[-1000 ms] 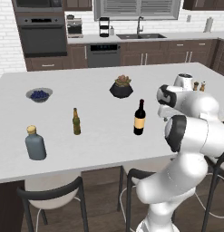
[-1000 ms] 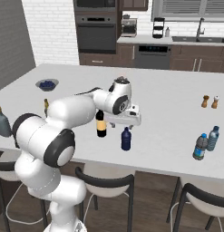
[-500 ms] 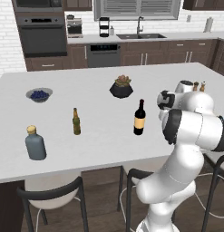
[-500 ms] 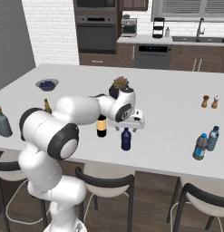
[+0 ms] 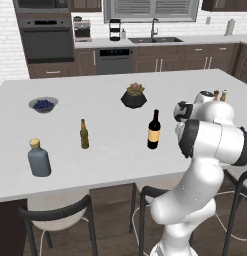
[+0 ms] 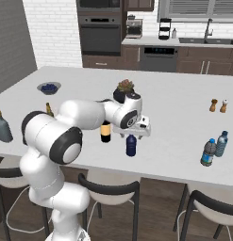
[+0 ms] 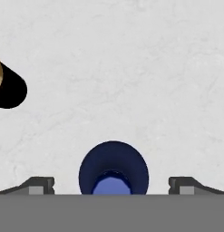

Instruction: Move the plastic bottles in the middle to the plastics group, and the glass bottles in the middle to the glass group.

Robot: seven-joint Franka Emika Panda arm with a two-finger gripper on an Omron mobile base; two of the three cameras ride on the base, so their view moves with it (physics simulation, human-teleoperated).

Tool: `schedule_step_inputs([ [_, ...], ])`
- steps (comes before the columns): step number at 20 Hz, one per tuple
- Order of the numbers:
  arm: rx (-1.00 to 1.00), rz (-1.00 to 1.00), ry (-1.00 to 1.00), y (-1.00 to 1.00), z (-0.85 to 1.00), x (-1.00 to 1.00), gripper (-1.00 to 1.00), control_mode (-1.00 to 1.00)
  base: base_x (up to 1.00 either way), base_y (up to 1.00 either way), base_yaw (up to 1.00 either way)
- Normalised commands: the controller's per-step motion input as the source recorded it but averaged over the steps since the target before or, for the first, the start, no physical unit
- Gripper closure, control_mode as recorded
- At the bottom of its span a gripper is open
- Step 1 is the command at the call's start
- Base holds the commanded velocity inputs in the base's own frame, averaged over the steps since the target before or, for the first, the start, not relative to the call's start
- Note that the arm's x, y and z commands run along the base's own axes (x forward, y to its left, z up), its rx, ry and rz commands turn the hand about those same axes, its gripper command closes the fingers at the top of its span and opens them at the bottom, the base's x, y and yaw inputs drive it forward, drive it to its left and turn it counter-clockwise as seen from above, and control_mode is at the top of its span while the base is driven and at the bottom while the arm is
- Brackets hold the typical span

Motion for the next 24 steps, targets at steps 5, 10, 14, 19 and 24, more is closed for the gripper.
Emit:
schedule_step_inputs([
  [5,0.0,0.0,0.0,0.0,-0.25,0.02,-1.0,-1.0,0.0,0.0,0.0],
  [10,0.0,0.0,-0.08,0.0,-0.21,0.09,-1.0,-1.0,0.0,0.0,0.0],
  [14,0.0,0.0,-0.03,0.0,-0.19,0.0,-1.0,-1.0,0.0,0.0,0.0],
  [19,0.0,0.0,0.0,0.01,-0.26,-0.05,1.0,-1.0,0.0,0.0,0.0],
  [24,0.02,0.03,-0.06,-0.03,0.01,-0.14,1.0,-1.0,0.0,0.0,0.0],
])
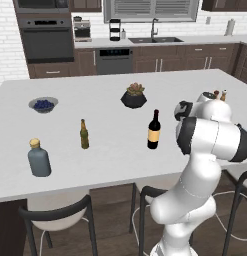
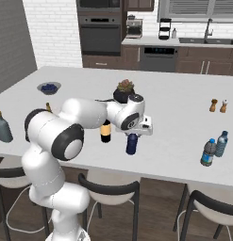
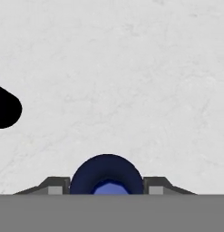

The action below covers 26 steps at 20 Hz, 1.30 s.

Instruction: Move the plastic bottles in the middle to the plastics group, and the glass bottles in the middle to the glass group.

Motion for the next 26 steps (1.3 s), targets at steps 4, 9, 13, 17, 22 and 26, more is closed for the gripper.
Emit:
schedule_step_inputs([
  [4,0.01,0.07,-0.05,-0.2,0.36,-0.38,1.0,-1.0,0.0,0.0,0.0],
  [9,-0.05,0.0,0.01,-0.33,0.37,-0.57,1.0,-1.0,0.0,0.0,0.0],
  [13,-0.12,0.0,0.0,-0.47,0.28,-0.5,1.0,-1.0,0.0,0.0,0.0],
  [17,-0.09,-0.04,0.0,-0.67,0.11,-0.37,1.0,-1.0,0.0,0.0,0.0],
  [22,-0.05,-0.09,0.0,-0.82,0.0,-0.31,1.0,-1.0,0.0,0.0,0.0],
  [26,-0.02,-0.08,0.0,-0.9,0.02,-0.24,1.0,-1.0,0.0,0.0,0.0],
])
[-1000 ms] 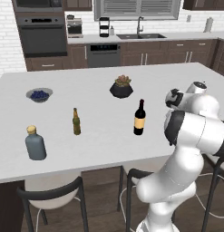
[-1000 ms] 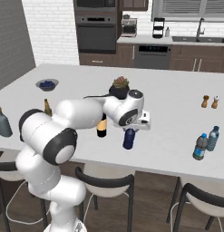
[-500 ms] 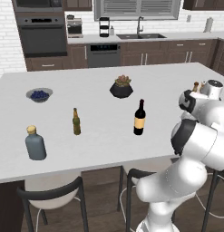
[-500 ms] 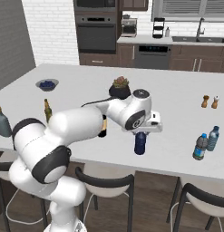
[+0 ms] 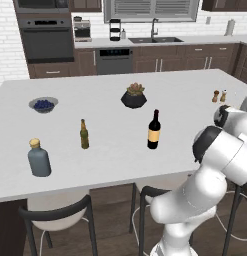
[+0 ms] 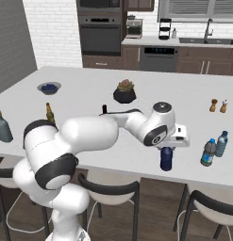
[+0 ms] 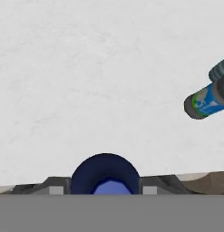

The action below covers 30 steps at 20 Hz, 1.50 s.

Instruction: Move the plastic bottles in the middle to the plastics group, and the glass bottles in the middle to the glass group.

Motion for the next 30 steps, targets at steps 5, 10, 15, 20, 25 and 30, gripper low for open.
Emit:
schedule_step_inputs([
  [5,0.0,-0.03,0.0,-0.99,0.0,-0.17,1.0,-1.0,0.0,0.0,0.0],
  [10,0.0,0.0,-0.06,-1.0,0.0,-0.17,1.0,-1.0,0.0,0.0,0.0],
  [15,0.0,-0.01,-0.12,-0.98,0.0,-0.06,1.0,-1.0,0.0,0.0,0.0],
  [20,0.07,-0.02,-0.08,-0.94,0.04,0.0,1.0,-1.0,0.0,0.0,0.0],
  [25,0.14,-0.01,-0.01,-0.8,0.14,0.05,1.0,-1.0,0.0,0.0,0.0],
  [30,0.08,-0.02,0.0,-0.56,0.26,0.17,1.0,-1.0,0.0,0.0,0.0],
])
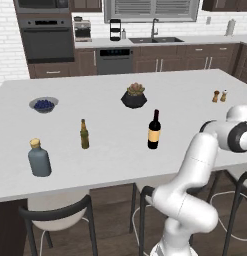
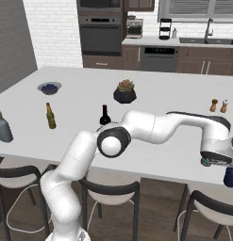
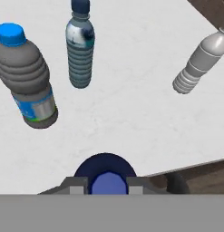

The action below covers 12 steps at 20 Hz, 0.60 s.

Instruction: Move the plastic bottles in the middle to the plastics group, and the glass bottles in the middle to the glass group.

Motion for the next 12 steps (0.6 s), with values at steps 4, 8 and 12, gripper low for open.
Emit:
schedule_step_inputs([
  [4,0.0,-0.06,0.0,-0.33,0.18,0.27,1.0,-1.0,0.0,0.0,0.0],
  [8,0.04,-0.04,-0.02,-0.09,0.01,0.29,1.0,-1.0,0.0,0.0,0.0],
  [12,0.05,-0.04,0.0,0.02,-0.05,0.32,1.0,-1.0,0.0,0.0,0.0],
])
